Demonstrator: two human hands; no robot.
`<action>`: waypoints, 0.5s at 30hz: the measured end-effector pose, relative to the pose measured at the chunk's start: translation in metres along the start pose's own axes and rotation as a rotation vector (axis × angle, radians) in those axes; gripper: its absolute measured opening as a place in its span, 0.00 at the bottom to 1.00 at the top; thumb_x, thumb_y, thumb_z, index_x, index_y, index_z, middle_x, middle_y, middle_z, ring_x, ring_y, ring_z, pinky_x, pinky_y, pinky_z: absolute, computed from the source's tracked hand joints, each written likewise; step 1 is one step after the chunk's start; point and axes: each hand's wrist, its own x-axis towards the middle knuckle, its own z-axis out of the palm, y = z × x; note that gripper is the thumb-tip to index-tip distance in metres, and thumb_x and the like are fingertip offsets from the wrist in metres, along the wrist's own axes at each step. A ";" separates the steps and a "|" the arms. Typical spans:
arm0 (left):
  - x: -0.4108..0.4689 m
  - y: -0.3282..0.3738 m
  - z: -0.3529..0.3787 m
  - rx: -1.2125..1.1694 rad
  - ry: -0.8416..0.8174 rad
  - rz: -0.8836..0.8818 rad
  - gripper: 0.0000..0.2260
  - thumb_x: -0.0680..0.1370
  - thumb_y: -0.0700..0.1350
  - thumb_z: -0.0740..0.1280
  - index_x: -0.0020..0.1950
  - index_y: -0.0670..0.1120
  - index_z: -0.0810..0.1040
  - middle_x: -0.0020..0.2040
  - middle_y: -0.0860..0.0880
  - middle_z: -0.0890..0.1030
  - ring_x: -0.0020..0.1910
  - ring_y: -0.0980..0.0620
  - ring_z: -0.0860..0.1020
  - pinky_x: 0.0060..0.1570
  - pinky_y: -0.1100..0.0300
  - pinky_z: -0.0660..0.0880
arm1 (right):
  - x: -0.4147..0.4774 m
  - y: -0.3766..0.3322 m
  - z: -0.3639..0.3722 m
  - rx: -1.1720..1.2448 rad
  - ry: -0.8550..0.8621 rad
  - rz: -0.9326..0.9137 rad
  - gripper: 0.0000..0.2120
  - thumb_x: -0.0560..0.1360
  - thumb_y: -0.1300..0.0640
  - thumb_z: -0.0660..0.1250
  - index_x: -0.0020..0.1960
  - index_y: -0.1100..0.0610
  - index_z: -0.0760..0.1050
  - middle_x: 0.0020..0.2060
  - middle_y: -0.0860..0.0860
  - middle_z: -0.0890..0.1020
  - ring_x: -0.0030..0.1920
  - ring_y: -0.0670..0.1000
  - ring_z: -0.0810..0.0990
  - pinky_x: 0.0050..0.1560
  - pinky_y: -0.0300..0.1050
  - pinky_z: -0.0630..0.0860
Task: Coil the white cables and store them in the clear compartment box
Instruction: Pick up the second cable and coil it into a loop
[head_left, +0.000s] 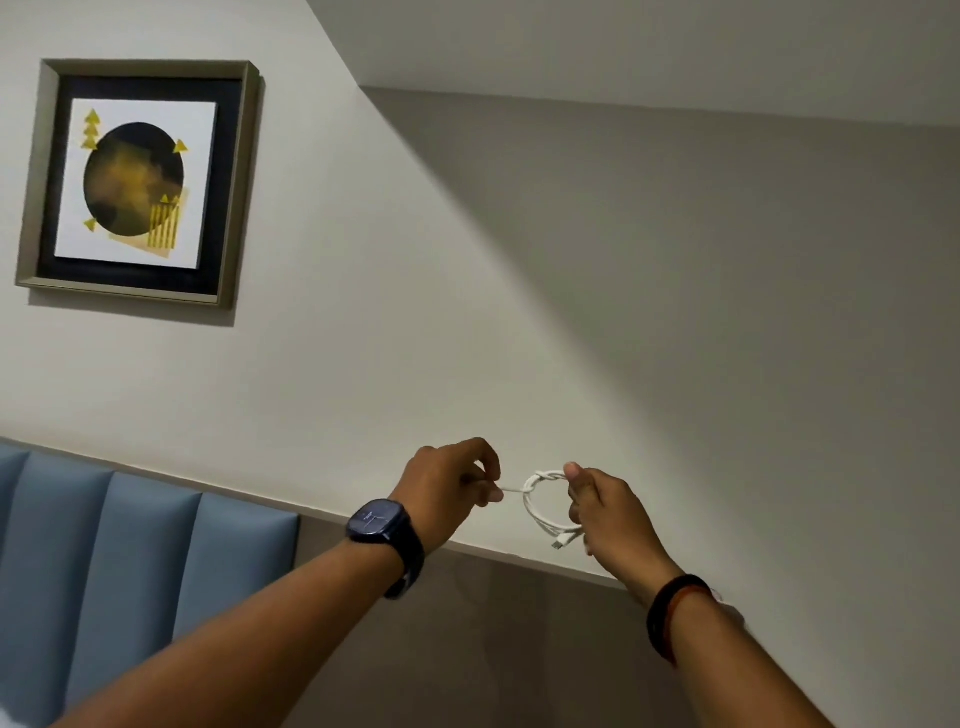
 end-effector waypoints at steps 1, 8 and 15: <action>0.002 -0.002 0.001 -0.015 0.030 -0.011 0.12 0.72 0.38 0.70 0.37 0.55 0.75 0.31 0.57 0.81 0.33 0.59 0.79 0.37 0.65 0.72 | 0.001 -0.003 0.002 0.078 -0.016 0.029 0.20 0.80 0.46 0.52 0.34 0.55 0.67 0.26 0.48 0.68 0.27 0.48 0.66 0.31 0.44 0.66; 0.010 0.000 0.002 -0.163 0.359 -0.057 0.06 0.66 0.42 0.77 0.35 0.51 0.83 0.38 0.54 0.81 0.39 0.56 0.78 0.41 0.61 0.75 | 0.003 -0.013 0.008 0.432 -0.105 0.093 0.20 0.80 0.44 0.53 0.34 0.54 0.65 0.23 0.45 0.63 0.26 0.47 0.61 0.27 0.41 0.62; 0.004 0.031 0.020 -0.104 0.332 -0.080 0.08 0.75 0.39 0.67 0.50 0.47 0.84 0.46 0.48 0.86 0.43 0.51 0.83 0.47 0.64 0.76 | 0.005 -0.024 0.012 0.332 -0.024 0.081 0.19 0.80 0.45 0.53 0.36 0.55 0.67 0.26 0.49 0.65 0.27 0.47 0.62 0.27 0.40 0.63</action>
